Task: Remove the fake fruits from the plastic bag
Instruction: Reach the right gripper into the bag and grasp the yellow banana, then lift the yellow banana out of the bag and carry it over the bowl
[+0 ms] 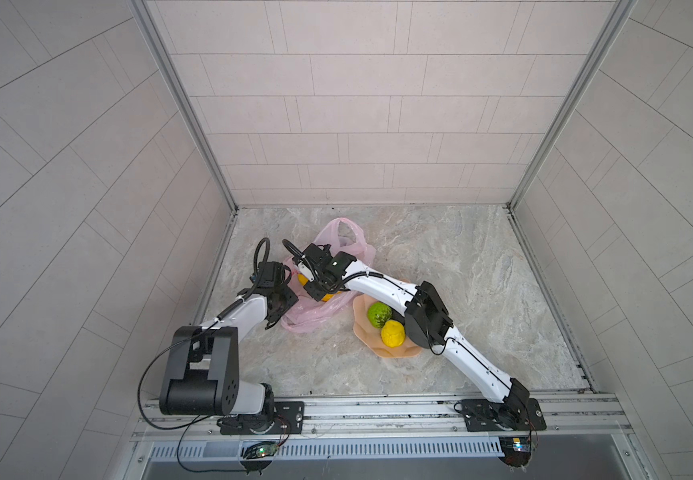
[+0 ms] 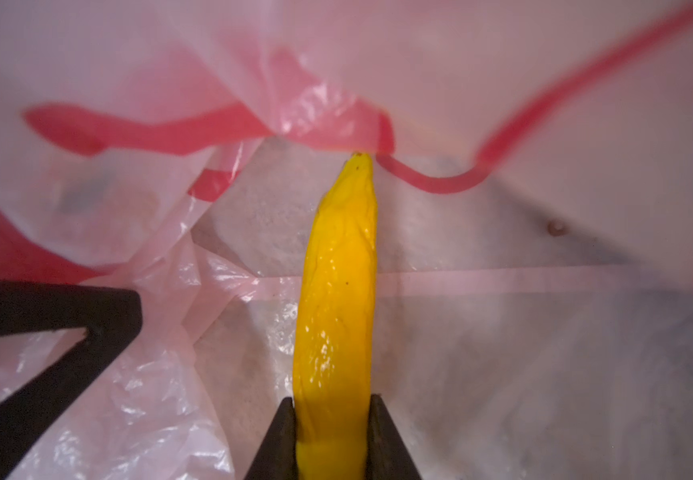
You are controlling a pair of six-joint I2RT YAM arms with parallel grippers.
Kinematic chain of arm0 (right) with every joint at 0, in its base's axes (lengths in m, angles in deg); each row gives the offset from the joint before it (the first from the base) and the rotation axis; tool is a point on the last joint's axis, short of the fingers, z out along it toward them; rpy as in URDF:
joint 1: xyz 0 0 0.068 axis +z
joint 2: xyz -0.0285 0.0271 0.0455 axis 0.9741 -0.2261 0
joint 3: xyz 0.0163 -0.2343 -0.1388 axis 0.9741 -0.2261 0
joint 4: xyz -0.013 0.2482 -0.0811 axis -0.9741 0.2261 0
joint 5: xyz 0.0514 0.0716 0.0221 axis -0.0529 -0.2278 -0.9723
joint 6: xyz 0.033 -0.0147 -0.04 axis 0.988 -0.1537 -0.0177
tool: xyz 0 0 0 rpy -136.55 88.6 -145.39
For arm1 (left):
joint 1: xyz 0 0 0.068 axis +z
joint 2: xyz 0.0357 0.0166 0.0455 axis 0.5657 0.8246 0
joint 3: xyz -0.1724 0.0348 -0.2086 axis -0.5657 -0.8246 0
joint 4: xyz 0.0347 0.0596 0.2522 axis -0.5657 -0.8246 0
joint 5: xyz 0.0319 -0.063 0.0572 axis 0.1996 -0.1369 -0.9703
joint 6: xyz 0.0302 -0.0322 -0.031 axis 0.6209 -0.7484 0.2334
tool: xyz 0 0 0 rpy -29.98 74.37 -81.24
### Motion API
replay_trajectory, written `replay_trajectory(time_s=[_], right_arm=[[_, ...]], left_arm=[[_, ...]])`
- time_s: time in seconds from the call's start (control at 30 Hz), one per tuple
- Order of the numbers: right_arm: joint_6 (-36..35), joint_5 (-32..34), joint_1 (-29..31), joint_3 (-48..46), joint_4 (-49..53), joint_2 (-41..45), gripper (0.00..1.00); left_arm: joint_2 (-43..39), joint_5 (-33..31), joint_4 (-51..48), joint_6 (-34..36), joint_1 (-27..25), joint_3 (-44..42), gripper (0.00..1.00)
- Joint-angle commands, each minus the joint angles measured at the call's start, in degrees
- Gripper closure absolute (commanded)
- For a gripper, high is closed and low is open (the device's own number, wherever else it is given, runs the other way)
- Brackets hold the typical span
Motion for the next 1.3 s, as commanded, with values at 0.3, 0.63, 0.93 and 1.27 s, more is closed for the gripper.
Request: replay_trajectory(time_s=[0.3,0.63,0.93,1.27], right_arm=[[-1.9,2.0,0.2,0.9,0.4,-2.4,0.65],[-1.5,2.5,0.6,4.2,3.9,-0.3,0.75],[-2.3,0.8,1.1,2.1,5.1,6.7,0.82],[-4.7,-1.4,1.9,-9.9,-0.2,15.9,0.85]], left_arm=[[-0.6,-1.6,-0.3,0.8,0.4,-0.8,0.49],[-0.5,-1.9,-0.3,0.9,0.5,-0.7,0.49],[-0.4,-2.2,0.4,1.2,0.4,-0.9,0.49],[-0.5,-3.0,0.6,1.5,0.6,-1.0,0.49]])
